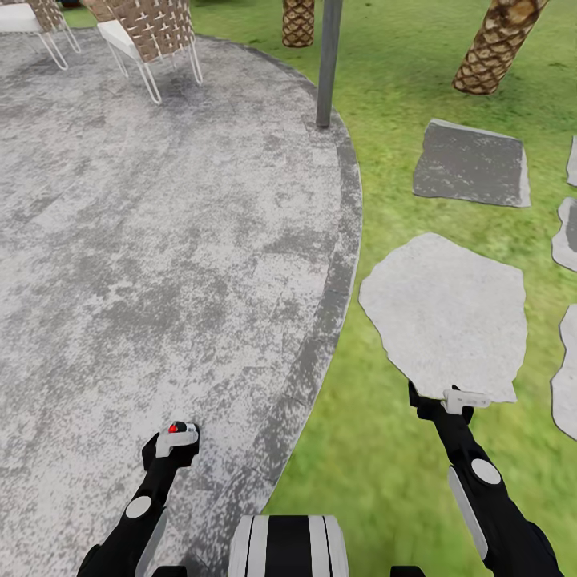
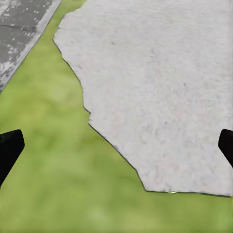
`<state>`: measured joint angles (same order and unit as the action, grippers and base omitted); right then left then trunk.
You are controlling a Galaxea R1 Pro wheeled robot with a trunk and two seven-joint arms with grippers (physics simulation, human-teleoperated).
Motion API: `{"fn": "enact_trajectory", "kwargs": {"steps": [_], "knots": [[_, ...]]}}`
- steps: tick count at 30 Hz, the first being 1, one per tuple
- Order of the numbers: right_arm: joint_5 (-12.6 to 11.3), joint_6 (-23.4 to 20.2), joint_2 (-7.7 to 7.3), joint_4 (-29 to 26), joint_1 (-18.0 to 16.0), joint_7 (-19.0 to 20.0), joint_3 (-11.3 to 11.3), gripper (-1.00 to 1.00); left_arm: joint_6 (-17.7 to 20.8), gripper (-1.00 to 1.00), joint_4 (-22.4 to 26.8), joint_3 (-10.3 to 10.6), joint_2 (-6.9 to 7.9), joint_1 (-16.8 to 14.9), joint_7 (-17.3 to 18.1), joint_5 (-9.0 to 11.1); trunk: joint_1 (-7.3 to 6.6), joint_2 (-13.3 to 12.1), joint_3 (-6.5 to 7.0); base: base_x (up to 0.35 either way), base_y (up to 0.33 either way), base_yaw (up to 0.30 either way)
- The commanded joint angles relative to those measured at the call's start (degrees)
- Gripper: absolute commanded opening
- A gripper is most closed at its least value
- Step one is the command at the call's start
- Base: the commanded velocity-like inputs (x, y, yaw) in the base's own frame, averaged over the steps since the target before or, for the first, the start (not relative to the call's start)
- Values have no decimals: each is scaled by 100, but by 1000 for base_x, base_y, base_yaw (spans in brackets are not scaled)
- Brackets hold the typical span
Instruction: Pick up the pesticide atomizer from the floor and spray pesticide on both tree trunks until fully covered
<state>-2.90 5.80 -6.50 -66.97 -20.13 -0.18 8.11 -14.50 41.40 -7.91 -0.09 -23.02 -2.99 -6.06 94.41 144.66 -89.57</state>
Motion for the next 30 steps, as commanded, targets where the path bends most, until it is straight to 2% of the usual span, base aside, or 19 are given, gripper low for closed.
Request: {"fn": "enact_trajectory", "kwargs": {"steps": [1, 15, 16, 22, 30], "knots": [[0, 0, 0, 0, 0, 0, -1, 100, 2, 100, 0, 0, 0, 0, 0, 0, 0, 0, 1, 62, 0, 0], [0, 0, 0, 0, 0, 0, 3, 100, -3, 100, 0, -13, 0, 8, 0, 0, 0, 0, 2, 24, 0, 0], [0, 0, 0, 0, 0, 0, 5, 100, -5, -100, 0, -14, 0, 8, 0, 0, 0, 0, 2, 0, 0, 0], [0, 0, 0, 0, 0, 0, 4, 100, -169, -100, 0, -19, 8, 8, 0, 0, 0, 0, 2, 0, 0, 0], [3, 0, 0, 4, 0, 0, -2, 100, -201, -100, 13, -12, 0, 15, 0, 0, 0, 0, 2, 0, 0, 0]]}}
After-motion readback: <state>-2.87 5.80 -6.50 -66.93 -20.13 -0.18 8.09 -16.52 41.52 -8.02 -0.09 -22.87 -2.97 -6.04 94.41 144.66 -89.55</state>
